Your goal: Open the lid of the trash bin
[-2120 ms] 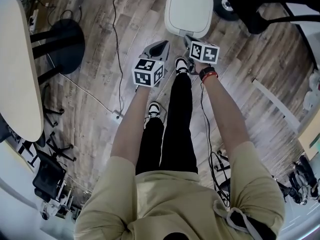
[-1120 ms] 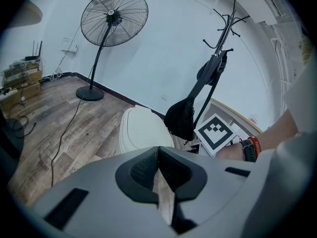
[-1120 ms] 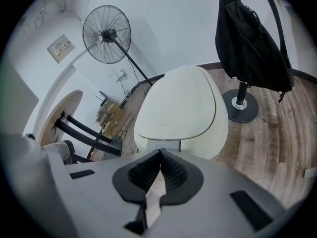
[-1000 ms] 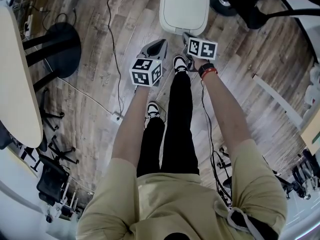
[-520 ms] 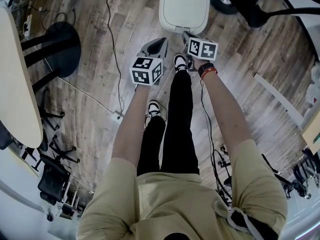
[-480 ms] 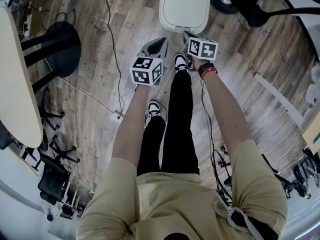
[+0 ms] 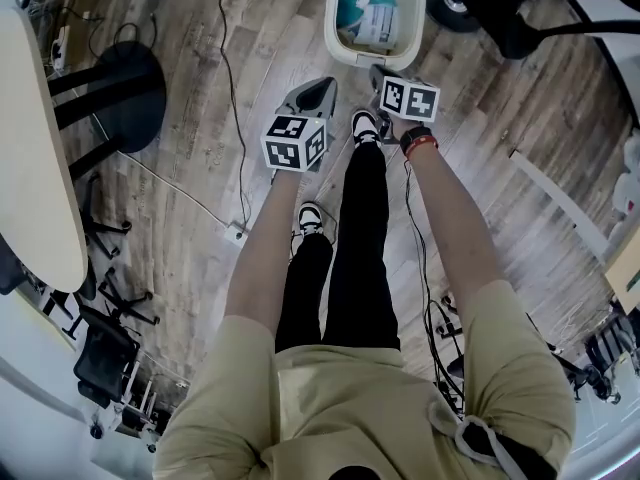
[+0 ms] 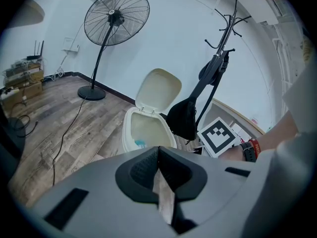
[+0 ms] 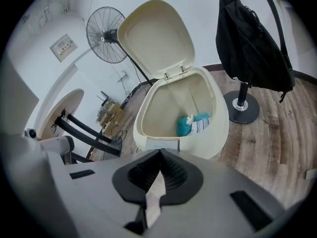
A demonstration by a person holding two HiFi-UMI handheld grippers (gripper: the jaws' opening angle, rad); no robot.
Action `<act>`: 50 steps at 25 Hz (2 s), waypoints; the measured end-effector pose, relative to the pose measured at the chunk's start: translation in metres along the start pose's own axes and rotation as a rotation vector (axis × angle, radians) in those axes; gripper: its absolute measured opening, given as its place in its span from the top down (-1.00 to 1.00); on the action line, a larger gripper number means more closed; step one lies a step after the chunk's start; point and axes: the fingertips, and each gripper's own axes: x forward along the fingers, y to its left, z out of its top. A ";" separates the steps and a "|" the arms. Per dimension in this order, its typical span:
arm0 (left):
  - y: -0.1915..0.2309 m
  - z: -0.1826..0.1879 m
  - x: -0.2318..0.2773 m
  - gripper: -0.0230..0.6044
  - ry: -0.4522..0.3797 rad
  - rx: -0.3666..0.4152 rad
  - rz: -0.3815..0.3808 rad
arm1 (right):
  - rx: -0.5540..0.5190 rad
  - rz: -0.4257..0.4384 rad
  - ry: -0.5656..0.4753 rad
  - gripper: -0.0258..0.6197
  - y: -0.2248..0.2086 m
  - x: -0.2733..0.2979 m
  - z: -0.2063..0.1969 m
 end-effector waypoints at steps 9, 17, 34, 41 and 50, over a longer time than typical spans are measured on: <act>0.000 -0.001 -0.002 0.85 -0.001 -0.004 0.002 | -0.027 -0.009 0.007 0.88 0.000 0.001 0.000; -0.007 0.008 -0.013 0.85 -0.004 -0.004 0.007 | -0.143 -0.034 0.049 0.87 0.006 -0.010 0.004; -0.061 0.050 -0.111 0.85 -0.017 0.027 0.008 | -0.092 -0.031 -0.060 0.87 0.068 -0.141 0.025; -0.093 0.079 -0.160 0.85 -0.030 0.069 -0.014 | -0.090 -0.022 -0.118 0.87 0.109 -0.208 0.028; -0.140 0.105 -0.222 0.85 -0.058 0.137 -0.033 | -0.163 -0.031 -0.198 0.87 0.169 -0.297 0.028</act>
